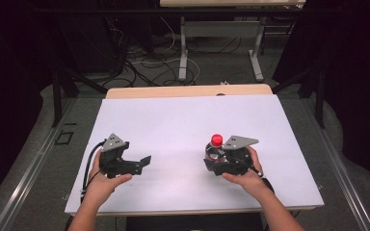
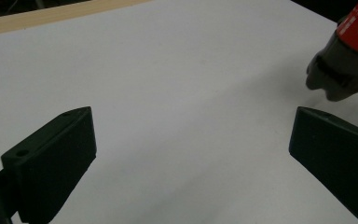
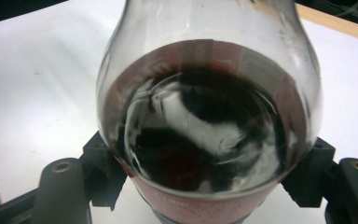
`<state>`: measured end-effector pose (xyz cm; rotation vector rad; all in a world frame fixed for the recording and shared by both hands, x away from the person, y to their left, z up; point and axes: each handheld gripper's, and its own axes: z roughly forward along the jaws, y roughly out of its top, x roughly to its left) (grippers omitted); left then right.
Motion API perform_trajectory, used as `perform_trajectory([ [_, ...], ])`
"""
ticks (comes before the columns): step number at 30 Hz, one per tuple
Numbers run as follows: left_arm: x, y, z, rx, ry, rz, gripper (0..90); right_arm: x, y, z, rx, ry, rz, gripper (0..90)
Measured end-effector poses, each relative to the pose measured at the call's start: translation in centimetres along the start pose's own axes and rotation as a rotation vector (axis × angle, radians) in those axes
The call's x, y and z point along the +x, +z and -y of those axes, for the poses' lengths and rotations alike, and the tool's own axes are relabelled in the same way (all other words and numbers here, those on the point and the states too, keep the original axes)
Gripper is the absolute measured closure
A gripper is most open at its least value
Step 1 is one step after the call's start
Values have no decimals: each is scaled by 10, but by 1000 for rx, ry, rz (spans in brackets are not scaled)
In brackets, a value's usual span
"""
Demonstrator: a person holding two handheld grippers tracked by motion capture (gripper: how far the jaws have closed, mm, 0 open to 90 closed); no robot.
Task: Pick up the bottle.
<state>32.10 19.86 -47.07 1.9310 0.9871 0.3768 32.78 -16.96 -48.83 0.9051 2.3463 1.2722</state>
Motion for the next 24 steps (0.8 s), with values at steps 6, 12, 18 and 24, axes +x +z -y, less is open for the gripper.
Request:
perform_trajectory([
  [6,-15,4,-5,-21,24,66,13,19,12,-1,-5,-45,-51,280],
  [12,-39,8,-17,-42,63,120,38,31,19,-2,-15,-59,-91,280],
  [18,-66,8,-37,-71,106,167,92,37,20,-4,-2,-57,-99,280],
  [24,-84,14,-52,-77,128,194,174,42,23,-5,-6,-61,-103,280],
])
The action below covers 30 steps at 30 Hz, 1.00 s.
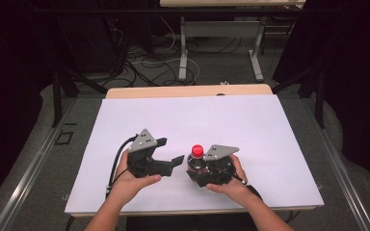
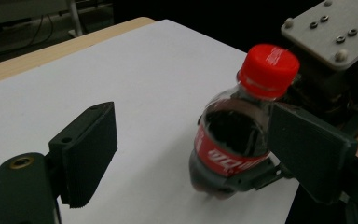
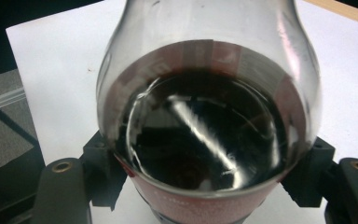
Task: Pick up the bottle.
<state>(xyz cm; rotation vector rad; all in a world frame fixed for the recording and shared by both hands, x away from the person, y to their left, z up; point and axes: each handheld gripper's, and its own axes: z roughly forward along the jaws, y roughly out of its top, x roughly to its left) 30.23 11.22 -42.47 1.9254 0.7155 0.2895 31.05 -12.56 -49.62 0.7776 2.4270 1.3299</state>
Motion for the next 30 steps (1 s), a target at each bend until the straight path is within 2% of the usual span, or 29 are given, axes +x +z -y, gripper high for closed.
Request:
perform_trajectory([
  [2,-3,2,-4,3,5,2,201,1,3,0,-10,-1,1,280],
  [3,-4,3,-7,2,1,6,207,2,3,0,6,-5,-2,280],
  [4,-5,3,-8,-5,-2,6,214,4,4,-1,20,15,-2,280],
  [7,-6,4,-13,-10,-2,19,251,7,6,-3,27,14,-6,280],
  [11,-6,5,-16,-2,-12,49,283,9,9,-6,-3,24,-5,281],
  [14,-6,3,-19,3,2,56,303,9,11,-7,-12,16,-12,281],
  [17,-7,1,-21,11,35,92,330,11,13,-9,-5,10,-23,281],
  [18,-8,2,-21,13,40,100,338,11,13,-9,5,-1,-35,281],
  [20,-9,4,-21,29,48,112,361,13,14,-9,2,7,-45,281],
  [21,-9,6,-21,32,48,115,376,13,13,-9,19,3,-62,281],
  [26,-8,13,-22,30,52,141,420,15,15,-8,15,-7,-79,281],
  [30,-6,16,-23,28,42,195,477,14,13,-8,9,-5,-99,281],
])
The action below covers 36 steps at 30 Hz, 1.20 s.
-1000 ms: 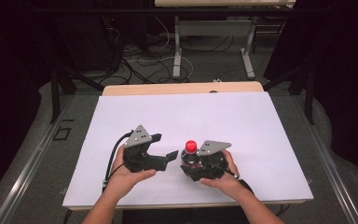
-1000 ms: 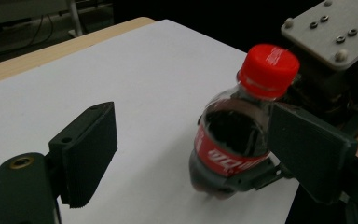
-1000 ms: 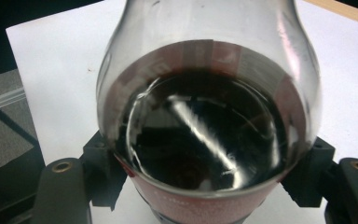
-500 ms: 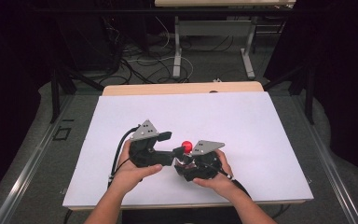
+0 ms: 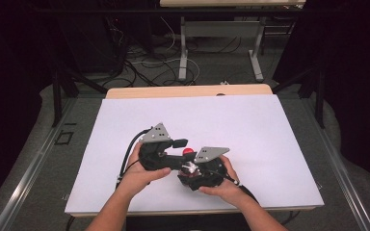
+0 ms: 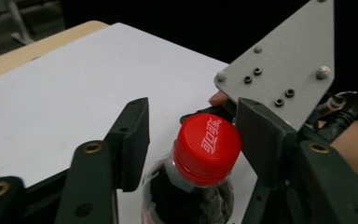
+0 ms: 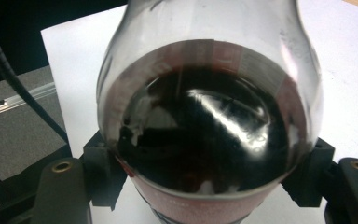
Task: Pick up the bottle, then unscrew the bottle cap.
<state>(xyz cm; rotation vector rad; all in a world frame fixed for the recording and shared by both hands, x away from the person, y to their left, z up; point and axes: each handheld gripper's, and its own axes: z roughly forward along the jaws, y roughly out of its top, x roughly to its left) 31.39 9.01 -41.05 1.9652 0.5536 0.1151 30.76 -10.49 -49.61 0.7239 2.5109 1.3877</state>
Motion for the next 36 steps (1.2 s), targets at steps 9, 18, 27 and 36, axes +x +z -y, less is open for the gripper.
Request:
perform_trajectory([
  [9,-4,1,-2,25,30,30,605,-1,-1,2,2,-10,-23,282],
  [18,-11,1,0,-14,30,-32,614,-1,-4,1,4,1,-18,285],
  [27,-22,7,-2,-6,3,-154,617,-1,-3,2,-9,35,46,286],
  [36,-40,21,-5,-11,-82,-333,618,0,-3,4,3,90,123,286],
])
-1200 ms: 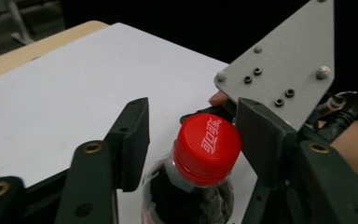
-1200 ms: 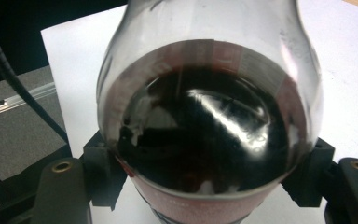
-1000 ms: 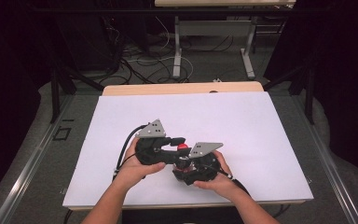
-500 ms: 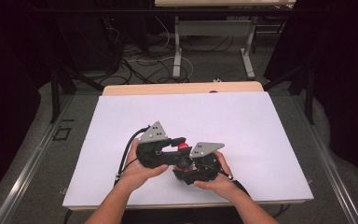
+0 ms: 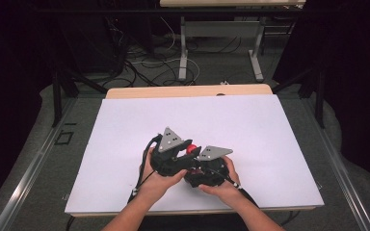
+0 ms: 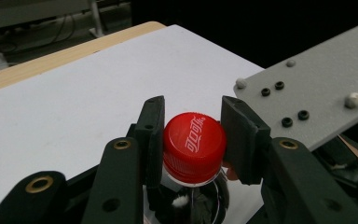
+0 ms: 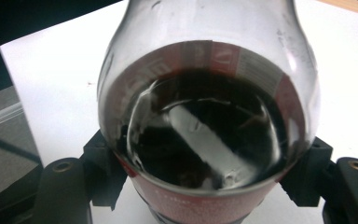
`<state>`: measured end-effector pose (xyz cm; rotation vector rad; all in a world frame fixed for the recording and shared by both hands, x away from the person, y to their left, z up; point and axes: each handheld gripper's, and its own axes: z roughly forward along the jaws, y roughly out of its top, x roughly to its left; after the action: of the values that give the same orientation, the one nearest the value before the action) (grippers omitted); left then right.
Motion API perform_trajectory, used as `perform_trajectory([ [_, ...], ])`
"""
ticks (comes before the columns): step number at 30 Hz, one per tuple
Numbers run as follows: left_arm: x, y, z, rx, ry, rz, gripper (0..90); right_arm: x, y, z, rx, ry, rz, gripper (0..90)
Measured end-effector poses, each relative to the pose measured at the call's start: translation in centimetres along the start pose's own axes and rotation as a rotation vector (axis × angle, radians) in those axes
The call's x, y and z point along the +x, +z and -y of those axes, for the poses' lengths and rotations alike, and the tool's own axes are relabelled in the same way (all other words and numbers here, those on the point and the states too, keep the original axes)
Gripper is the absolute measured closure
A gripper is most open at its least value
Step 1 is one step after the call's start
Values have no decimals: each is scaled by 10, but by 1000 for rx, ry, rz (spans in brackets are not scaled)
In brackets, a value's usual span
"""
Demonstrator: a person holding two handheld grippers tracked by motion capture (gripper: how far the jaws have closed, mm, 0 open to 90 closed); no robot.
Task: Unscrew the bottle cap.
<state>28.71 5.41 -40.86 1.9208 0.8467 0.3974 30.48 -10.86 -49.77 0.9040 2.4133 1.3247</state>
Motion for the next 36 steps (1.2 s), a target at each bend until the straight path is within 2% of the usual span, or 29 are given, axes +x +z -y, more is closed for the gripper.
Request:
perform_trajectory([
  [3,-5,2,0,-3,-20,-39,617,1,1,2,-22,11,21,286],
  [5,-5,1,0,0,-26,-37,616,0,1,2,-17,11,16,285],
  [7,-2,0,-1,9,-17,-15,611,0,2,2,-27,1,16,285],
  [8,0,-1,-1,15,-24,-4,608,0,1,2,-22,4,6,284],
  [11,7,-7,-3,-2,-27,57,541,-1,1,2,-17,-10,-14,284],
  [12,11,-11,-5,-10,-9,82,526,-1,0,1,-18,-7,-20,284],
  [13,15,-15,-6,-12,12,113,467,-1,0,1,-15,-14,-39,284],
  [15,21,-20,-8,-14,38,180,454,-1,-1,1,-14,-15,-49,284],
  [17,28,-24,-9,-10,60,225,443,-1,-1,1,-16,-30,-69,284],
  [19,33,-25,-9,-5,87,260,444,0,-2,1,-23,-38,-82,284],
  [22,41,-23,-7,20,99,331,463,1,-3,1,-27,-59,-113,283],
  [23,43,-22,-7,31,96,351,477,2,-3,1,-29,-72,-123,283],
  [25,45,-20,-6,43,124,381,489,3,-4,1,-16,-91,-146,283],
  [27,45,-18,-6,51,134,425,510,4,-3,2,-27,-96,-156,283],
  [30,44,-15,-6,67,168,453,548,5,-3,1,-8,-113,-189,283],
  [32,43,-14,-6,73,194,461,600,7,-2,2,-21,-105,-189,283],
  [36,44,-14,-5,63,198,461,616,6,-2,2,-17,-122,-196,283],
])
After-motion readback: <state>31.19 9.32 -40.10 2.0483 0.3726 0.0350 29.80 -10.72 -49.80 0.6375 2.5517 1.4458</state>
